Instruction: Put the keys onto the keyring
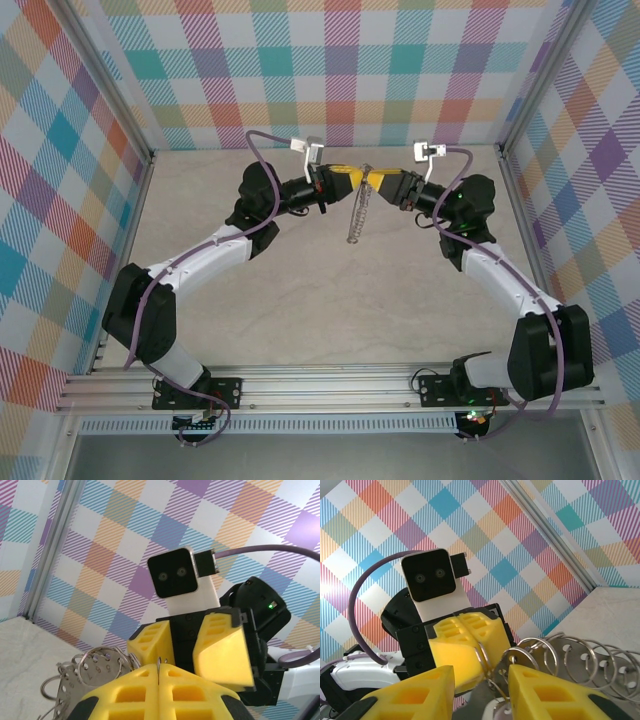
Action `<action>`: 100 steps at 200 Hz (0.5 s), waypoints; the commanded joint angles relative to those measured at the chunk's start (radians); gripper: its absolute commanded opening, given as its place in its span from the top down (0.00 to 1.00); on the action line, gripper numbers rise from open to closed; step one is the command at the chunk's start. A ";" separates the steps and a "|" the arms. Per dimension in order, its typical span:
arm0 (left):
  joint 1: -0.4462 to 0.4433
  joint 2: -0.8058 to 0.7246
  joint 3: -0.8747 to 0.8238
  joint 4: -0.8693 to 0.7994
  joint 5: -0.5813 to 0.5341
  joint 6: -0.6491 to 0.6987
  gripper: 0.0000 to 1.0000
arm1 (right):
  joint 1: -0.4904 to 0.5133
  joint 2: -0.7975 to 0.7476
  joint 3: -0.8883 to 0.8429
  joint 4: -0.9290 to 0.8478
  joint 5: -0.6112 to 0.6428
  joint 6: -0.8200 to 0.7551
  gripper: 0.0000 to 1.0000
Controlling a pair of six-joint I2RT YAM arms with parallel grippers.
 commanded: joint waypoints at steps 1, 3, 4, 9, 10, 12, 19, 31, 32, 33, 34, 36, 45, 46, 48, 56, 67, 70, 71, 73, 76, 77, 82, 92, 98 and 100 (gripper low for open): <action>0.009 -0.004 0.046 0.085 0.013 -0.022 1.00 | 0.005 0.009 -0.013 0.064 -0.013 0.008 0.67; 0.009 -0.004 0.046 0.085 0.013 -0.022 1.00 | 0.005 0.010 -0.012 0.065 -0.013 0.009 0.67; 0.009 -0.004 0.047 0.085 0.013 -0.022 1.00 | 0.005 0.010 -0.013 0.066 -0.013 0.009 0.67; 0.009 -0.005 0.046 0.086 0.014 -0.024 1.00 | 0.005 0.012 -0.013 0.070 -0.014 0.011 0.67; 0.010 -0.005 0.047 0.085 0.014 -0.023 1.00 | 0.005 0.013 -0.013 0.072 -0.015 0.012 0.67; 0.009 -0.005 0.047 0.086 0.015 -0.023 1.00 | 0.005 0.014 -0.013 0.072 -0.015 0.013 0.67; 0.009 -0.006 0.047 0.085 0.013 -0.024 1.00 | 0.005 0.017 -0.013 0.080 -0.016 0.018 0.67; 0.009 -0.006 0.048 0.086 0.015 -0.025 1.00 | 0.005 0.023 -0.013 0.095 -0.017 0.028 0.67; 0.009 -0.006 0.048 0.086 0.015 -0.025 1.00 | 0.005 0.025 -0.013 0.096 -0.017 0.028 0.67; 0.009 -0.006 0.048 0.086 0.015 -0.025 1.00 | 0.005 0.025 -0.013 0.096 -0.017 0.030 0.67; 0.009 -0.006 0.047 0.086 0.015 -0.025 1.00 | 0.005 0.025 -0.013 0.097 -0.017 0.030 0.67; 0.009 -0.006 0.047 0.085 0.015 -0.026 1.00 | 0.005 0.026 -0.013 0.100 -0.017 0.032 0.67; 0.009 -0.005 0.047 0.086 0.015 -0.026 1.00 | 0.005 0.030 -0.013 0.110 -0.018 0.039 0.68; 0.009 -0.005 0.047 0.085 0.015 -0.026 1.00 | 0.005 0.031 -0.012 0.112 -0.018 0.039 0.68; 0.009 -0.005 0.046 0.085 0.015 -0.026 1.00 | 0.005 0.032 -0.012 0.113 -0.018 0.041 0.68; 0.009 -0.004 0.046 0.085 0.015 -0.026 1.00 | 0.005 0.034 -0.010 0.123 -0.019 0.048 0.69; 0.009 -0.004 0.045 0.086 0.013 -0.026 1.00 | 0.006 0.038 -0.007 0.127 -0.023 0.052 0.69; 0.009 -0.003 0.046 0.086 0.013 -0.026 1.00 | 0.006 0.039 -0.006 0.126 -0.023 0.052 0.69; 0.009 -0.003 0.045 0.086 0.013 -0.025 1.00 | 0.006 0.039 -0.007 0.126 -0.023 0.052 0.69; 0.009 -0.002 0.045 0.086 0.014 -0.026 1.00 | 0.006 0.039 -0.006 0.125 -0.025 0.051 0.69; 0.009 -0.002 0.046 0.085 0.013 -0.026 1.00 | 0.006 0.039 -0.005 0.125 -0.025 0.051 0.69; 0.009 -0.002 0.046 0.085 0.013 -0.026 1.00 | 0.006 0.040 -0.005 0.125 -0.026 0.051 0.69; 0.009 -0.001 0.046 0.085 0.013 -0.027 1.00 | 0.006 0.040 -0.004 0.124 -0.028 0.051 0.70; 0.009 0.001 0.047 0.085 0.012 -0.028 1.00 | 0.008 0.040 -0.004 0.125 -0.029 0.051 0.71; 0.009 0.002 0.047 0.085 0.012 -0.029 1.00 | 0.009 0.041 -0.002 0.124 -0.030 0.050 0.71; 0.009 0.003 0.048 0.084 0.012 -0.029 1.00 | 0.010 0.041 -0.004 0.124 -0.030 0.049 0.72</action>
